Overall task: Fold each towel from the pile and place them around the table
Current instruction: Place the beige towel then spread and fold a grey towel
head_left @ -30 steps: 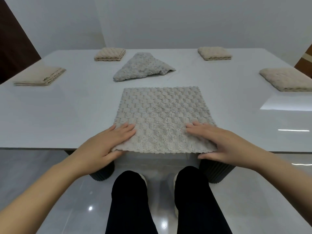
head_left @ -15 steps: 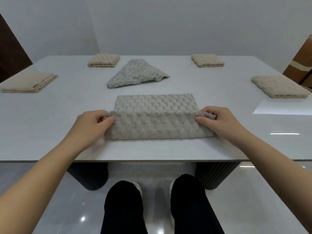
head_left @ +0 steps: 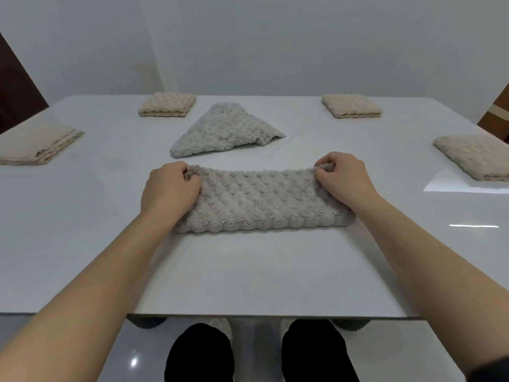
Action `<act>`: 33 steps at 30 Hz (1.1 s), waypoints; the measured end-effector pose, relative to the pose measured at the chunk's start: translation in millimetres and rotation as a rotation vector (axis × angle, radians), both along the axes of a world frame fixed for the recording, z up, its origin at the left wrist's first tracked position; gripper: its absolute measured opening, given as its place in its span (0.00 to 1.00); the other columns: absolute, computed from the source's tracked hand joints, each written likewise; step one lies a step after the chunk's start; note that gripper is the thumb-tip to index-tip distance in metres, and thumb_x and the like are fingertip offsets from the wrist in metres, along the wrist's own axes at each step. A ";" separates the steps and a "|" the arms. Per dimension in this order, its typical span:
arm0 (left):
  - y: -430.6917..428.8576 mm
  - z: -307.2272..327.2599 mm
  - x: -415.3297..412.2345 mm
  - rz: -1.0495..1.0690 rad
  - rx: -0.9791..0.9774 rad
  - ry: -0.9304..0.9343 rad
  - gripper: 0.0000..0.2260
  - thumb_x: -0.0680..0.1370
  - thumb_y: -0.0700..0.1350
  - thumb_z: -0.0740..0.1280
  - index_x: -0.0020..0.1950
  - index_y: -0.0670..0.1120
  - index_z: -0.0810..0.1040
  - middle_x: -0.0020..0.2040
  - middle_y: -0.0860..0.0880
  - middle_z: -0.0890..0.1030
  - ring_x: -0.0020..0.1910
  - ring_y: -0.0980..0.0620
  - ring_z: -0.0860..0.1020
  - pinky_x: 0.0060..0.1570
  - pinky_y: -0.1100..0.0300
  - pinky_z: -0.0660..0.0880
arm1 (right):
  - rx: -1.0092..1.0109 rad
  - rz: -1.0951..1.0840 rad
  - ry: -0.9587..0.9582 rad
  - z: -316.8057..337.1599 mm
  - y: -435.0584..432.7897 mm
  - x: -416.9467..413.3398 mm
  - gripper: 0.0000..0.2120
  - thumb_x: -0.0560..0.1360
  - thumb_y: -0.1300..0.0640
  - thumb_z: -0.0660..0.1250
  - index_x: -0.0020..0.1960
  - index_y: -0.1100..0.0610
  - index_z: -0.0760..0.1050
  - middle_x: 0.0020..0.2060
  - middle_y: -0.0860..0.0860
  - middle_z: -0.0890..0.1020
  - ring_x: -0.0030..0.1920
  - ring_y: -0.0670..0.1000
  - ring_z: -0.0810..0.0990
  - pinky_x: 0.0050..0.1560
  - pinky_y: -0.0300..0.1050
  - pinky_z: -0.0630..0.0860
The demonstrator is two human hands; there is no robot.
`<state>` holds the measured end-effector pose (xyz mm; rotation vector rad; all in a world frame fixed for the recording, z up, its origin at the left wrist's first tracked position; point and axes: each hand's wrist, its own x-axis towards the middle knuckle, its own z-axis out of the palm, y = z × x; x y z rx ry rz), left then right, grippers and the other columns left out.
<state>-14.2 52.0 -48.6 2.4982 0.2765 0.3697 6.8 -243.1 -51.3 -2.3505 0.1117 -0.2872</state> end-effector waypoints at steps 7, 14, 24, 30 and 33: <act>-3.4 -11.9 20.5 0.061 0.261 -0.042 0.12 0.77 0.47 0.59 0.36 0.44 0.71 0.35 0.46 0.75 0.37 0.42 0.72 0.33 0.56 0.64 | -0.187 -0.092 -0.064 -14.7 1.8 12.1 0.09 0.75 0.53 0.63 0.53 0.48 0.78 0.43 0.45 0.81 0.49 0.53 0.79 0.45 0.46 0.73; -3.6 -24.8 24.1 0.049 0.393 -0.119 0.11 0.80 0.49 0.58 0.44 0.45 0.74 0.36 0.45 0.77 0.35 0.42 0.72 0.34 0.55 0.65 | -0.330 -0.135 -0.102 -20.0 5.5 10.6 0.13 0.78 0.52 0.61 0.62 0.49 0.75 0.47 0.44 0.80 0.51 0.53 0.78 0.42 0.44 0.65; -8.1 -24.6 18.9 0.091 0.338 -0.113 0.09 0.81 0.47 0.58 0.59 0.46 0.70 0.42 0.43 0.80 0.37 0.44 0.70 0.37 0.53 0.65 | -0.436 -0.194 -0.122 -28.9 3.3 15.5 0.21 0.79 0.52 0.60 0.71 0.49 0.64 0.60 0.52 0.75 0.48 0.62 0.79 0.41 0.47 0.66; -6.6 -26.8 20.1 0.098 0.278 -0.147 0.12 0.81 0.46 0.59 0.64 0.47 0.67 0.47 0.45 0.80 0.40 0.42 0.73 0.38 0.53 0.67 | -0.454 -0.213 -0.110 -27.4 2.5 14.7 0.19 0.81 0.55 0.58 0.71 0.50 0.65 0.61 0.53 0.74 0.47 0.63 0.78 0.41 0.47 0.67; -3.6 -23.2 20.4 0.060 0.269 -0.237 0.15 0.79 0.45 0.62 0.65 0.45 0.69 0.58 0.44 0.74 0.49 0.40 0.76 0.42 0.49 0.70 | -0.479 -0.218 -0.103 -26.6 3.3 14.2 0.19 0.81 0.56 0.57 0.71 0.51 0.65 0.60 0.54 0.74 0.45 0.62 0.78 0.40 0.47 0.67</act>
